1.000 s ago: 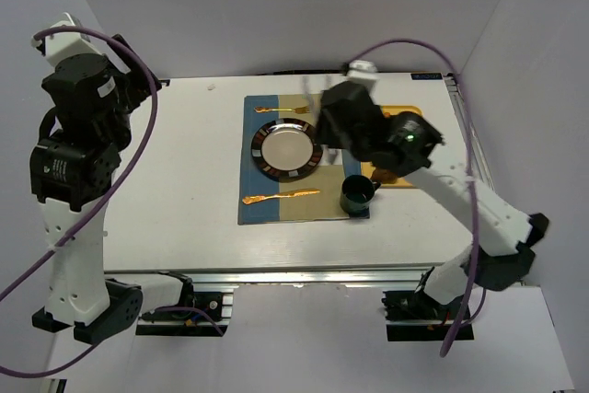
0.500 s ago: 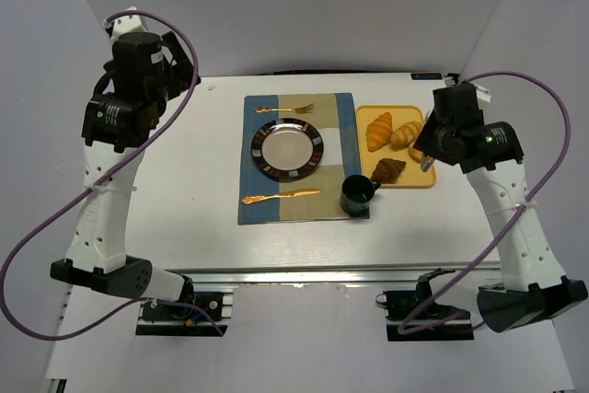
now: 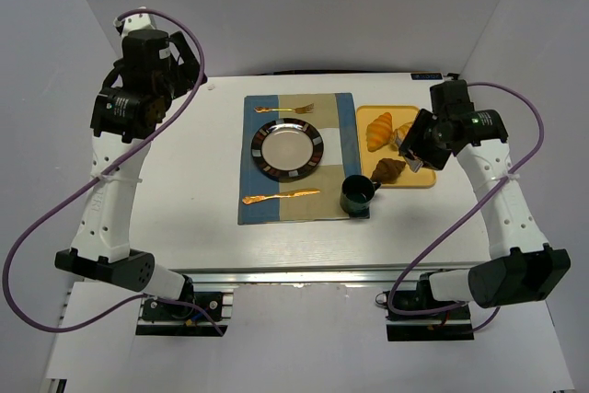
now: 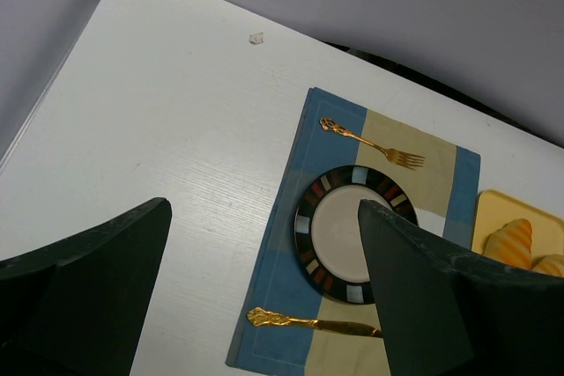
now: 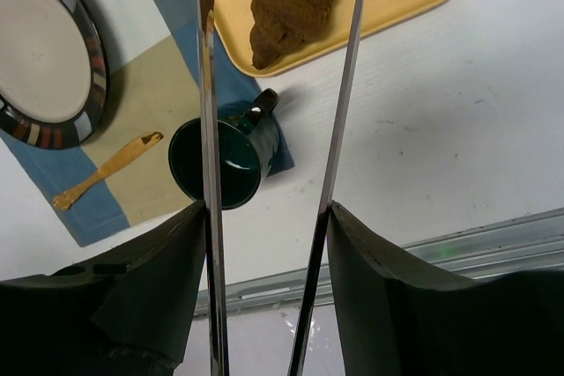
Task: Place the bread
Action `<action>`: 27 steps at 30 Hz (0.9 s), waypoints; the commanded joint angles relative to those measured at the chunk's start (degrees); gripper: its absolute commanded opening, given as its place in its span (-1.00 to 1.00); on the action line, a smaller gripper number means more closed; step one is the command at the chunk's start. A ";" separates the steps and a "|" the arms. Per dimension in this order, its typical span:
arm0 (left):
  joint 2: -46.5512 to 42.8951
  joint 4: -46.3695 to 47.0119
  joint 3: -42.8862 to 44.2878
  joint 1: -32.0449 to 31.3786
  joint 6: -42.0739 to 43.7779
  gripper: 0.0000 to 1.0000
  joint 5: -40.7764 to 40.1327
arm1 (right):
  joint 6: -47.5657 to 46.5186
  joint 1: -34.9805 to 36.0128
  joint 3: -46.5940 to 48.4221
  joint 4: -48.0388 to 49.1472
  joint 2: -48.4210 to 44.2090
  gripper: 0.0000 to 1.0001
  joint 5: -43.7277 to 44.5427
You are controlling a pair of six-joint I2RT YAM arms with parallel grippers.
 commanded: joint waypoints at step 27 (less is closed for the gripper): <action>-1.13 -1.73 -1.07 0.08 -0.39 0.96 -2.73 | 3.20 -0.29 -8.16 8.85 7.60 -0.10 -5.75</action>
